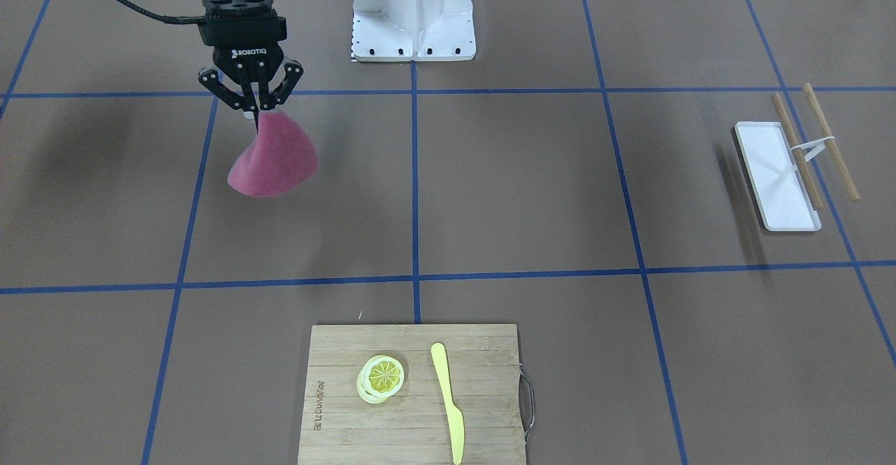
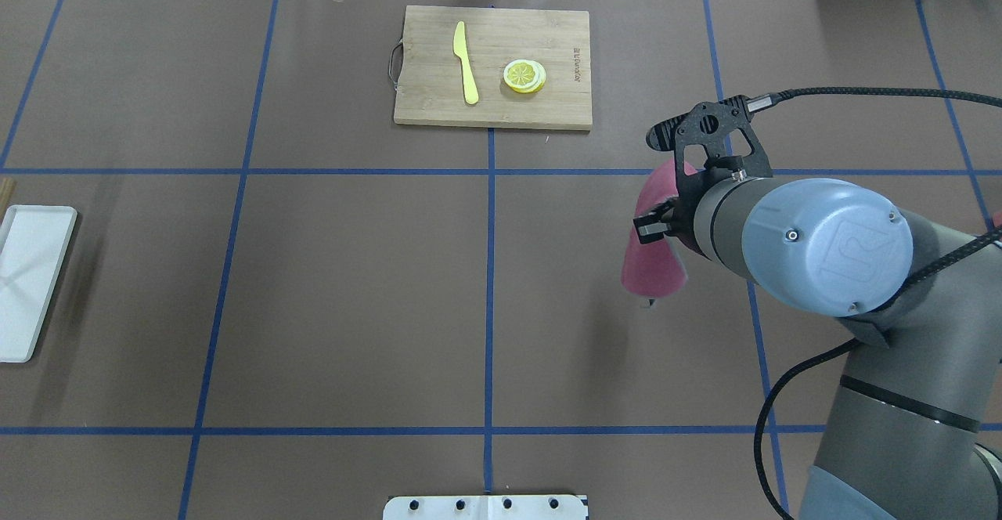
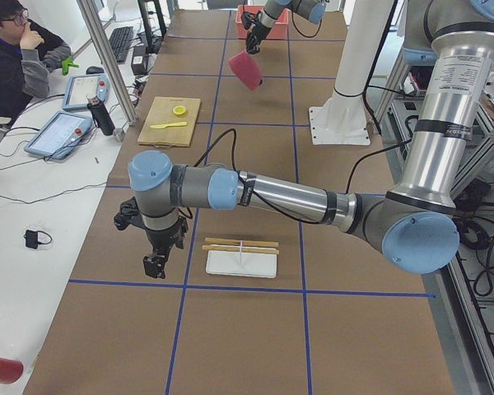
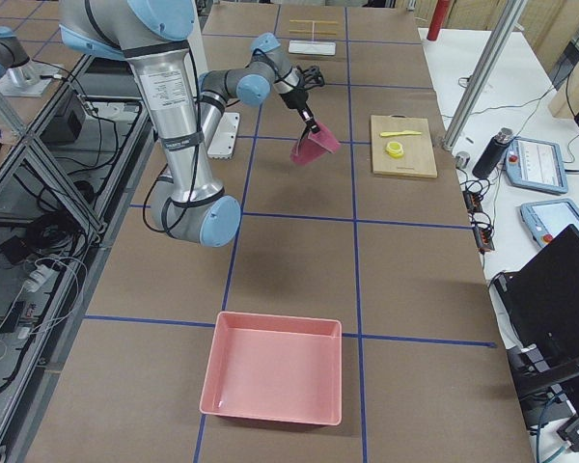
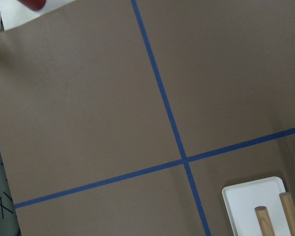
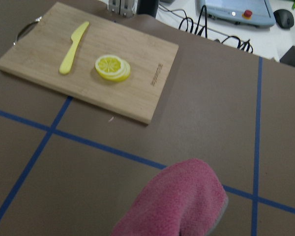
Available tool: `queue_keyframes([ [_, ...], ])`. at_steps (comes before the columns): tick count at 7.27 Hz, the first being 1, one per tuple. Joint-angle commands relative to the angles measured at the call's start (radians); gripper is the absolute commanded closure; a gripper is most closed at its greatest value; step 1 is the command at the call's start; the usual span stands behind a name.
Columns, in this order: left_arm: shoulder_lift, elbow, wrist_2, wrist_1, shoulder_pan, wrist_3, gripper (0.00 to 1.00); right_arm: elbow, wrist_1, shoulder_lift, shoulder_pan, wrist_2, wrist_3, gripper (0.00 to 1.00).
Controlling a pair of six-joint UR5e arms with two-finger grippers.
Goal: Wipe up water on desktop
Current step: 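Carry the towel with the right gripper toward the nearer table area and lower it, then rub the towel back and forth on the table with the right gripper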
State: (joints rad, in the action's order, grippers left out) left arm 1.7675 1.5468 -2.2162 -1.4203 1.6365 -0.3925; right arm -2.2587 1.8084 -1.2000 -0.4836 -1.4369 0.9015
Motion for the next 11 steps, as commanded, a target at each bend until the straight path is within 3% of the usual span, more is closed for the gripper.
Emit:
queue_keyframes([
  [1,-0.016,-0.050,-0.010,-0.005,0.042,-0.120,0.01,-0.022,0.200,-0.004,0.057,-0.063,-0.024,1.00],
  [4,-0.019,-0.053,-0.011,0.000,0.042,-0.114,0.01,0.005,0.480,0.008,0.164,-0.059,-0.047,1.00],
  [6,-0.022,-0.053,-0.011,0.000,0.040,-0.111,0.01,0.066,0.511,-0.001,0.191,-0.040,-0.042,1.00],
  [9,-0.022,-0.053,-0.013,0.000,0.040,-0.111,0.01,0.284,0.499,0.124,0.209,-0.016,-0.093,1.00],
  [11,-0.022,-0.053,-0.013,0.000,0.040,-0.111,0.01,0.280,0.465,0.158,0.215,0.001,-0.251,1.00],
])
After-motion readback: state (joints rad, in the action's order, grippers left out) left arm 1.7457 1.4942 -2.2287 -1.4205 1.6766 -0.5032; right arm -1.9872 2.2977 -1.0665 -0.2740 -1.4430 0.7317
